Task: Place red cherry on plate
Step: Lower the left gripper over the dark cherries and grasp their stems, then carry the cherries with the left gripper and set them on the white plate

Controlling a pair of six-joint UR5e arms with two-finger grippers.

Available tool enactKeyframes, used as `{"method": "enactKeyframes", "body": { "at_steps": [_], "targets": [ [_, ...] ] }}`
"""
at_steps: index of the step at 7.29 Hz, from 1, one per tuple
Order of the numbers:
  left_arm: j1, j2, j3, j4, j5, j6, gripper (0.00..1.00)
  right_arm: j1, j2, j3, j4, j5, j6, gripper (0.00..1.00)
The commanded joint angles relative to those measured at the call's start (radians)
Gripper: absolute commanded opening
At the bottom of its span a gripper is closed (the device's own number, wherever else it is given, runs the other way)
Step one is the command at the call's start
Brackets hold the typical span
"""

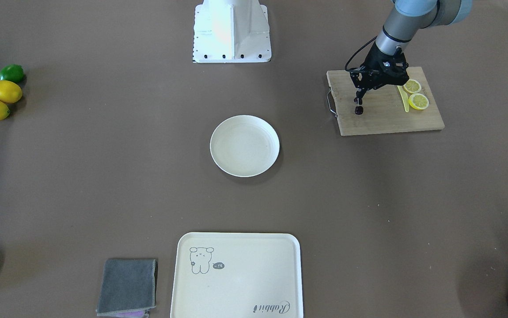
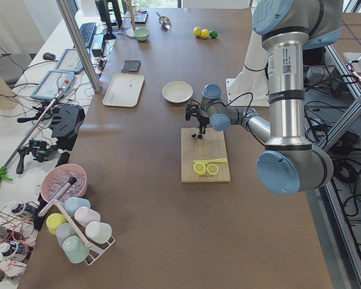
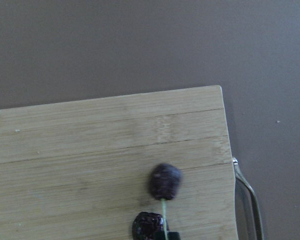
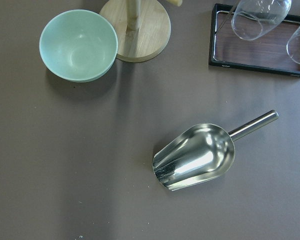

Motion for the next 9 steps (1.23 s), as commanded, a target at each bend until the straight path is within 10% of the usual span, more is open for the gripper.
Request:
{"method": "enactKeyframes", "body": {
  "at_steps": [1,5,9],
  "targets": [
    [-0.035,-0.033,-0.022,0.004,-0.009,0.002,0.00,0.000,-0.004,0.000,0.001,0.000,0.000,1.00],
    [-0.029,-0.473,0.215,0.037,-0.007,-0.099,0.00,0.009,-0.046,0.014,0.009,0.011,-0.003,1.00],
    [-0.022,-0.684,0.387,0.034,0.016,-0.203,0.11,0.009,-0.096,0.006,0.007,0.008,-0.003,1.00]
  ]
}}
